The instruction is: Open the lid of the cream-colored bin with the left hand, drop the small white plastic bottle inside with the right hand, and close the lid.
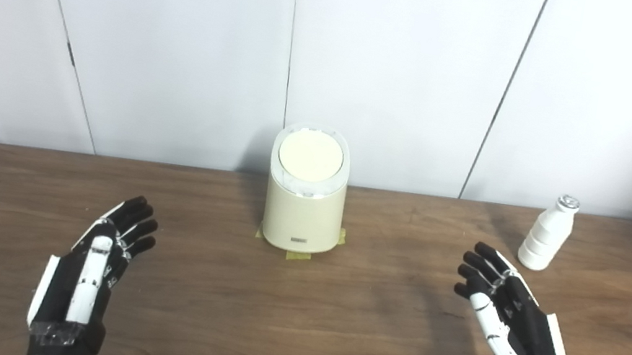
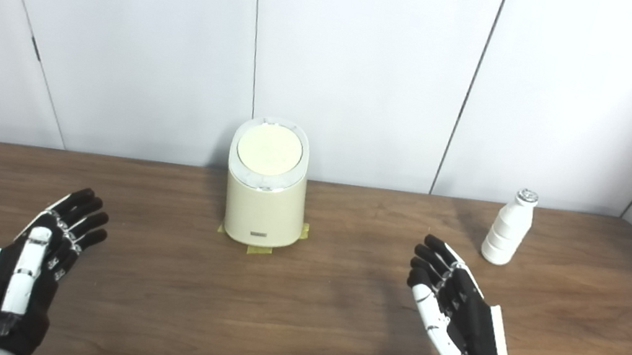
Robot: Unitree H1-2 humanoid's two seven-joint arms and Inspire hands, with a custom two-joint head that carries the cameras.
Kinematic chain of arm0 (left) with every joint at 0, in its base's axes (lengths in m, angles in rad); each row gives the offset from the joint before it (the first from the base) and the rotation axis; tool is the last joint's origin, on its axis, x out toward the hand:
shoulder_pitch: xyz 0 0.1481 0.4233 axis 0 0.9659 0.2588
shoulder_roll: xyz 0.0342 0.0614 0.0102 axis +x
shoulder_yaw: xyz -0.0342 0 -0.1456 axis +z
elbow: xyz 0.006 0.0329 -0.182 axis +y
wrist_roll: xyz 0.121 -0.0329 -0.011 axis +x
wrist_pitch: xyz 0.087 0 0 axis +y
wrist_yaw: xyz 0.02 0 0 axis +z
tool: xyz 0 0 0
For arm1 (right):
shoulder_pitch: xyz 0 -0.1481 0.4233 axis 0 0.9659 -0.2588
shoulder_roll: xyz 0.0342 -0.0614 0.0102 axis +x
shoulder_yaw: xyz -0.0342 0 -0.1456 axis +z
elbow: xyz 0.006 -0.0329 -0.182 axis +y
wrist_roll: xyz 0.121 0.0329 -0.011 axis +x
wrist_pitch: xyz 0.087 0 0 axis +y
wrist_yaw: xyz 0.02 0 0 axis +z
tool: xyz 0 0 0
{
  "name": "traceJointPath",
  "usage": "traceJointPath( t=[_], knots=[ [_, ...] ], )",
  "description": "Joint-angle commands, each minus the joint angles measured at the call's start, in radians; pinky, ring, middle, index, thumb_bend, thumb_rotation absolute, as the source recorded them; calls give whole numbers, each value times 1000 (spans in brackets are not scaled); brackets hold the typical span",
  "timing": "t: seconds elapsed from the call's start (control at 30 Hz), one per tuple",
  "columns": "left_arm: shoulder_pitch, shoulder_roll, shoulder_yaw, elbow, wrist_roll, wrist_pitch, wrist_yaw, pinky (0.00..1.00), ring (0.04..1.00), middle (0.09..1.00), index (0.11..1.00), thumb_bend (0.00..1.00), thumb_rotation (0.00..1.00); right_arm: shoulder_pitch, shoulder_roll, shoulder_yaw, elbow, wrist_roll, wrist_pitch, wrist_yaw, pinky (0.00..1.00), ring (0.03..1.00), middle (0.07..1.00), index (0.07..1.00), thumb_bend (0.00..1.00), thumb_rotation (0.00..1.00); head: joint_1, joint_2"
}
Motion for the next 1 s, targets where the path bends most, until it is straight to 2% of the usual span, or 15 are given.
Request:
traceJointPath(
  t=[0.0,0.5,0.6,0.67,0.77,0.83,0.97],
  knots=[
    [74,-32,-8,-27,8,-16,0,833,838,853,850,230,809,-6,10,-2,-14,-1,-38,-3,727,791,789,780,207,444,-2,0],
    [69,-28,-14,-20,16,-30,-6,832,840,855,848,232,819,-7,4,-2,-1,1,-50,3,728,792,791,782,201,443,2,-12],
    [63,-20,-21,-17,48,-57,-10,844,840,853,838,351,898,-10,3,-4,5,-5,-53,-1,722,787,787,779,195,425,4,-15],
    [58,-10,-27,-19,69,-76,-18,868,856,862,843,482,959,-11,1,-4,9,-4,-59,2,725,789,788,781,190,415,3,-17],
    [37,2,-31,-26,119,-109,-20,856,861,858,840,583,995,-14,0,-5,12,9,-56,8,729,794,793,785,190,414,4,-19],
    [12,5,-28,-47,136,-90,-17,844,849,847,826,634,961,-15,0,-4,12,9,-55,9,728,795,796,788,189,414,7,-22],
    [-94,16,-19,-82,193,-23,-3,815,841,841,822,550,803,-15,4,4,15,0,-55,8,722,791,790,781,190,406,-3,-27]
  ],
)
